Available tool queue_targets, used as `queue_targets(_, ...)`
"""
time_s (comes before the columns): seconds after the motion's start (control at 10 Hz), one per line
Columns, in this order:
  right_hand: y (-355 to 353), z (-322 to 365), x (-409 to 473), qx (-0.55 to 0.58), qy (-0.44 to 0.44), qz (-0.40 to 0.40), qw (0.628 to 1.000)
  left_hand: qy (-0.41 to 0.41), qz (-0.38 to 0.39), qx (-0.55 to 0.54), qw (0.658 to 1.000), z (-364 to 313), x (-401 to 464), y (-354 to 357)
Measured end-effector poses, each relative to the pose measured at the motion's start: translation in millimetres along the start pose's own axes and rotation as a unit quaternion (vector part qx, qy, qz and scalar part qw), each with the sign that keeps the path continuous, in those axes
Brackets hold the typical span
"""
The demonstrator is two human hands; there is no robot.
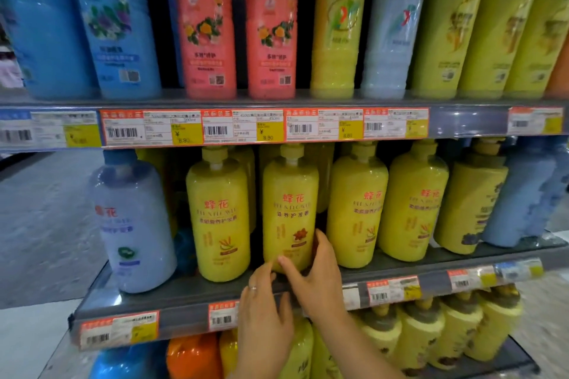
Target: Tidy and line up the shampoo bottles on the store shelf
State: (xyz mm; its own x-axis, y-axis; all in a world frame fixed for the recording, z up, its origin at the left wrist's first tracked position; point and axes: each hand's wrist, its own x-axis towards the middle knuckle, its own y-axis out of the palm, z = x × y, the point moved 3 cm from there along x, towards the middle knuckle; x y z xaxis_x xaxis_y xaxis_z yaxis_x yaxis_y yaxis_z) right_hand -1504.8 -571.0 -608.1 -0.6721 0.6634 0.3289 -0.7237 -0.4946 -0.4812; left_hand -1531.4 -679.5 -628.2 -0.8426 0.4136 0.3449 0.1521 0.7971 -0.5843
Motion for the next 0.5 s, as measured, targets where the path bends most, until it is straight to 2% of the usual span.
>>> queue_targets(0.2,-2,0,7,0.0,0.012,0.032,0.999,-0.022,-0.046,-0.035,0.998,-6,2,-1)
queue_targets(0.3,-9,2,12,-0.01,0.047,0.087,0.995,-0.031,-0.01,-0.041,0.999,-9,-1,-7)
queue_targets(0.4,-15,10,10,-0.058,0.051,0.146,0.986,-0.039,0.09,-0.024,0.995,-16,4,-19)
queue_targets(0.5,-31,24,-5,-0.141,0.039,0.164,0.975,-0.073,0.166,0.006,0.983,-31,14,-41)
